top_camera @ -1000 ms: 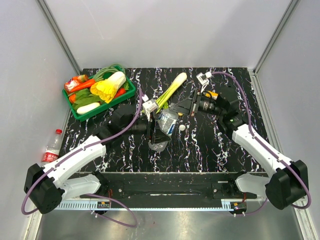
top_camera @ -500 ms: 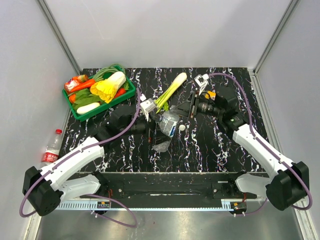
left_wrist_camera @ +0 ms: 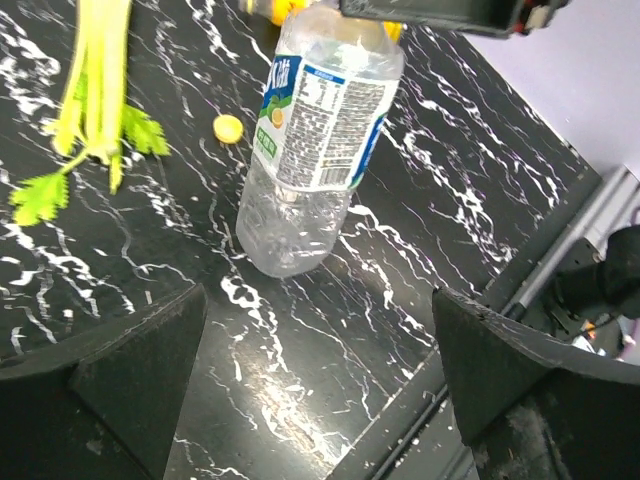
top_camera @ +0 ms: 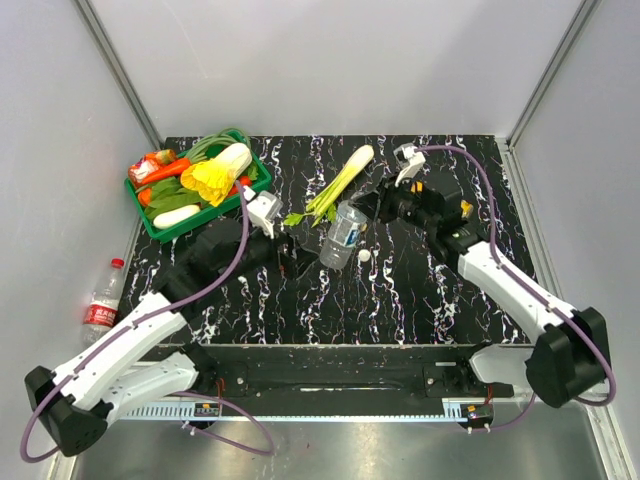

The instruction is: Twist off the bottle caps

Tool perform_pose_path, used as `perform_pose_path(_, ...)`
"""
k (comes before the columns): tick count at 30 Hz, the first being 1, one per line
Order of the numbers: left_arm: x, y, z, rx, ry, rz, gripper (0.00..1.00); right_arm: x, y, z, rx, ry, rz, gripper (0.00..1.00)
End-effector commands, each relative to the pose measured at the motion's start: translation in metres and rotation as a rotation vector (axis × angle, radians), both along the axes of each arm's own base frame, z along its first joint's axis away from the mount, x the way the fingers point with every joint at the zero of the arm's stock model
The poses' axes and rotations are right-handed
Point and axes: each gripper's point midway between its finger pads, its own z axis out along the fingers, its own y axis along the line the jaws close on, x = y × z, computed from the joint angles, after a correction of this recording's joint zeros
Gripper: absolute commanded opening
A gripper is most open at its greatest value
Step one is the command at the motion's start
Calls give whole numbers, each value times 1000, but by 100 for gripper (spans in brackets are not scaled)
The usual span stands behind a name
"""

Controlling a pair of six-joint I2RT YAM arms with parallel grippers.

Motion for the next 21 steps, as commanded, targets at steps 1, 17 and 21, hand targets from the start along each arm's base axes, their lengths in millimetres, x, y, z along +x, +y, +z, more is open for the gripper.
perform_pose_path(1,12,22,37,-6,-126,115,99,45,-6,13,7,-132,-172,0)
perform_pose_path(17,15,21,29,31,-114,115,99,82,36,-20,-313,-353,-269,0)
perform_pose_path(21,17,22,25,53,-98,123,99,74,41,-41,-300,-319,-251,0)
